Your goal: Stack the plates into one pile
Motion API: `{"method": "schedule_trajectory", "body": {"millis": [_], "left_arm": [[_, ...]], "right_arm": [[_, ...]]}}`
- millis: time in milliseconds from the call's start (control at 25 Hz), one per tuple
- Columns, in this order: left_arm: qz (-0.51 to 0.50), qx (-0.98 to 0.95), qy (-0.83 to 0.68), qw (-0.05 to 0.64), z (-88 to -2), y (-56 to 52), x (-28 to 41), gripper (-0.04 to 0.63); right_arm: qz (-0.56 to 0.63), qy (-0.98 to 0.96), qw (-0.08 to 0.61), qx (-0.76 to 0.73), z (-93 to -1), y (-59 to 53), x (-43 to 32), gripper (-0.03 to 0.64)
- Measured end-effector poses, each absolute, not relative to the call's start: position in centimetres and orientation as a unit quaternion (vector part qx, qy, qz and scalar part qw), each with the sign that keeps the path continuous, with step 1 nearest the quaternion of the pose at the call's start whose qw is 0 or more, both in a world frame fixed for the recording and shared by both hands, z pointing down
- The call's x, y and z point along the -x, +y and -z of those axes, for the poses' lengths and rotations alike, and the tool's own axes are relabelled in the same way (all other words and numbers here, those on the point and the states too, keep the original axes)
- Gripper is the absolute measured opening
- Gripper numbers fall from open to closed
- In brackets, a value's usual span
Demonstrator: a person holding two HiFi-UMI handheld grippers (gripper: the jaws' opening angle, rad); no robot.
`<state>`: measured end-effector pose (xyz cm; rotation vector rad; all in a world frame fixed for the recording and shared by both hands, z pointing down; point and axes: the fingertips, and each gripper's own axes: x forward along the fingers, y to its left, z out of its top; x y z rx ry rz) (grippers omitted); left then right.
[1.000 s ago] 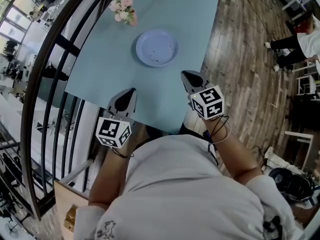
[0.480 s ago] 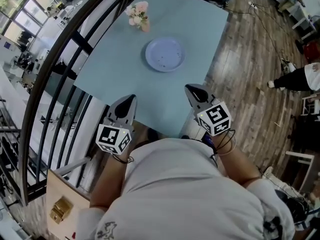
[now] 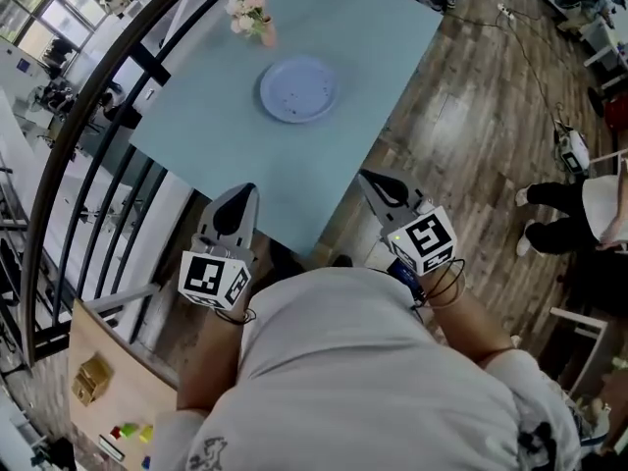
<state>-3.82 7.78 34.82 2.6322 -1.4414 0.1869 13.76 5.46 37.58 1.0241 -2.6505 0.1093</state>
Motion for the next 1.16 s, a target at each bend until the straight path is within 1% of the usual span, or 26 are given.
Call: {"method": "schedule_trajectory", "body": {"millis": [200,440,1160], "left_arm": [[-0.075,-0.870,-0.484,0.047,-34.6,10.9,0.1,0.005],[-0.074,-0.865,-0.493,0.055,-35.2,13.6,-2.2,0.005],[-0.065,-0.869,-0.489,0.049,-34.0,15.5,-5.1,0.005]], "right_arm": [[-0.019,-0.935,0.132,-0.330,-37.2,8.9,-16.4,0.006],[-0.013,-0.941,0.128,-0.313,-38.1,12.0,-18.0,0.006],[-0.010,-0.945,0.117,-0.305,-37.3,14.8,-19.9,0.006]]}}
